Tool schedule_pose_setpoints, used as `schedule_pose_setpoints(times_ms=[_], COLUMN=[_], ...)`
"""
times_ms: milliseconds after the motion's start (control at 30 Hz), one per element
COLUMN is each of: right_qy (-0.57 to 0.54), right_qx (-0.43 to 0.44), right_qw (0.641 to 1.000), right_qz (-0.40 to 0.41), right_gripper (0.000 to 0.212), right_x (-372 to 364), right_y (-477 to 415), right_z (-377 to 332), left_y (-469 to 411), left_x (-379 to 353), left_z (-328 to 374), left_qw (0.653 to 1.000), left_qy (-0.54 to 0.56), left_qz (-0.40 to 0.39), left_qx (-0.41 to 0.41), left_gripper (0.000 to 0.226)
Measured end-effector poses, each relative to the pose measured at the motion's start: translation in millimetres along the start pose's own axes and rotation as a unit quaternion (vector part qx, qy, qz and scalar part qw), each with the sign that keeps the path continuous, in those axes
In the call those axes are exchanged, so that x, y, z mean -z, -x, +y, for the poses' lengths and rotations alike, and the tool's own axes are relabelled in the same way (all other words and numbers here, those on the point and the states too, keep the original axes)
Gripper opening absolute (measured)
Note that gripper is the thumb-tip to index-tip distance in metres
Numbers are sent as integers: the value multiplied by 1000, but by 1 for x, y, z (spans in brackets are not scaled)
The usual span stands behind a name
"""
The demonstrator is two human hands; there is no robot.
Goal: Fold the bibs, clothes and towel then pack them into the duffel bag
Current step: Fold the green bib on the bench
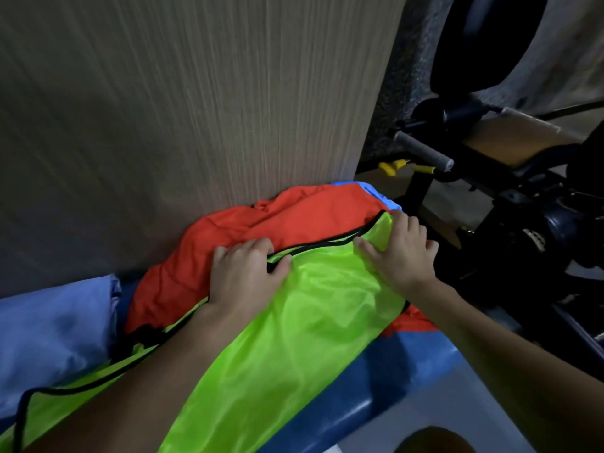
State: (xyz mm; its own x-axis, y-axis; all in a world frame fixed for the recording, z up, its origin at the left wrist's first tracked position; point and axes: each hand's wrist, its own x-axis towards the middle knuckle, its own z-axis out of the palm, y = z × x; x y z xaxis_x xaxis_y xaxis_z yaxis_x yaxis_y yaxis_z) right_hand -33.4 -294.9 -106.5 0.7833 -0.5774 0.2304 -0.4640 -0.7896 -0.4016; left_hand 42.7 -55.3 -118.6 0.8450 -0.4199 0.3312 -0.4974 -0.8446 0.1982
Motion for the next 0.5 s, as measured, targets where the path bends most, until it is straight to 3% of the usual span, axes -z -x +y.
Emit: schedule_pose_setpoints(times_ms=[133,233,500], right_qy=[64,63,-20], right_qx=[37,73,169], right_qw=[996,992,985], right_qz=[49,76,-10], right_gripper=[91,83,56], right_x=[17,32,36], right_y=[10,24,99], right_z=[-4,-16,-101], left_y=[8,21,104], left_x=[17,40,109], left_z=[3,3,-58], left_qw=[1000,999,994], left_qy=[-5,7,82], left_qz=[16,31,37], left_qx=[-3,1,67], left_gripper=[40,34,24])
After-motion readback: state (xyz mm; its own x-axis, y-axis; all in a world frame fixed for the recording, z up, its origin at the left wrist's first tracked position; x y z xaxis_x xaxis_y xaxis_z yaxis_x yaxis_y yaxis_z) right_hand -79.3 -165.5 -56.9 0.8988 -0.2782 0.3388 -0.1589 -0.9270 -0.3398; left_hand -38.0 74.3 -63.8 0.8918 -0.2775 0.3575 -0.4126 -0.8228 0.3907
